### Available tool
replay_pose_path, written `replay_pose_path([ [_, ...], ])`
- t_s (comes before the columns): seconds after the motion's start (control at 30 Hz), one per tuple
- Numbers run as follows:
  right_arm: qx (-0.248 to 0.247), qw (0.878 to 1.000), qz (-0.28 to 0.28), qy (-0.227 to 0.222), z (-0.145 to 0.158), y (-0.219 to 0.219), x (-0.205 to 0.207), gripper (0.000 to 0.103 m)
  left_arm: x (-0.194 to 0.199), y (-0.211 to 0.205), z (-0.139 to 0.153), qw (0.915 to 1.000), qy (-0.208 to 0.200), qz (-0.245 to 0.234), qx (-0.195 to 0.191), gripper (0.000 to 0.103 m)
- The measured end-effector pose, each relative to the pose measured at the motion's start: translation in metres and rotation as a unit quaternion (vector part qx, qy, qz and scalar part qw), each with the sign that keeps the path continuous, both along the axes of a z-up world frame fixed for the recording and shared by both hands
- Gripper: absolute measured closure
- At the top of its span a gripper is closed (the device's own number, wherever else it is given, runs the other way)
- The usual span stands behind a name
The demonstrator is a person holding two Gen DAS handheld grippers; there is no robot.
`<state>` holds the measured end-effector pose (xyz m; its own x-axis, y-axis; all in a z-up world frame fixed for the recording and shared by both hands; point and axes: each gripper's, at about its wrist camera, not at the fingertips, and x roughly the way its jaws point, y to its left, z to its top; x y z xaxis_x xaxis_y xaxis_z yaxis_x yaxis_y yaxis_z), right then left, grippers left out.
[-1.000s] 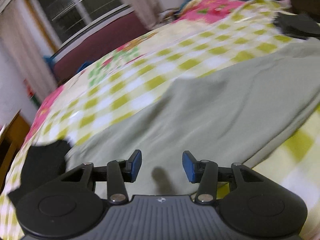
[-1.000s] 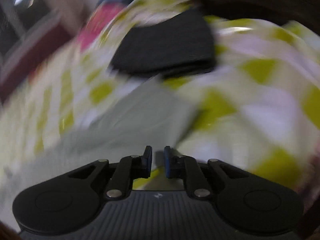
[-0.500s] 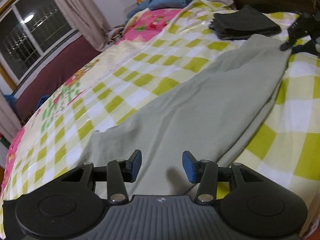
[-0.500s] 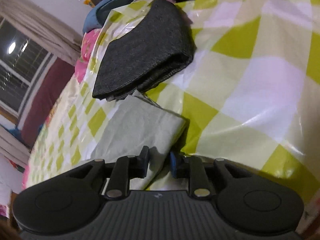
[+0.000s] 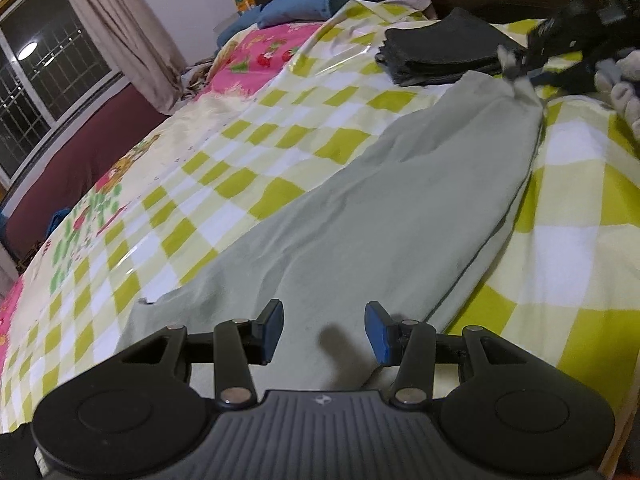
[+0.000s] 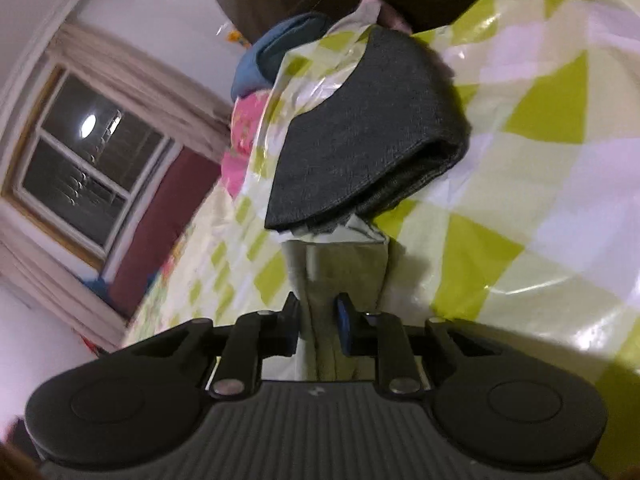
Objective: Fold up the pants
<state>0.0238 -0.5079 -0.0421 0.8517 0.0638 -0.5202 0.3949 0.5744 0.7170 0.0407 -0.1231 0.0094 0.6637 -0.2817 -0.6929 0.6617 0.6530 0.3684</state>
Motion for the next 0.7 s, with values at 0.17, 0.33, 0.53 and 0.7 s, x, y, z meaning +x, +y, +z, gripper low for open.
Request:
replay_pose_path([
  [0.17,0.018,1.0,-0.016,0.007,-0.004,-0.003,-0.005,0.082,0.0,-0.009,-0.002,0.9999,0.005,-0.01,-0.002,0.043],
  [0.33,0.02,1.0,-0.003,0.007,0.004,-0.002,-0.003,0.064,-0.002,-0.016,-0.003,0.9998,0.006,-0.018,-0.002,0.043],
  [0.53,0.066,0.997,-0.037,0.021,-0.021,-0.01,0.004,0.101,0.001,-0.029,-0.006,0.9997,0.012,-0.021,-0.007,0.043],
  [0.7,0.109,0.99,-0.076,-0.049,0.001,-0.03,-0.023,0.101,0.009,-0.049,-0.013,0.9982,0.046,-0.032,-0.021,0.043],
])
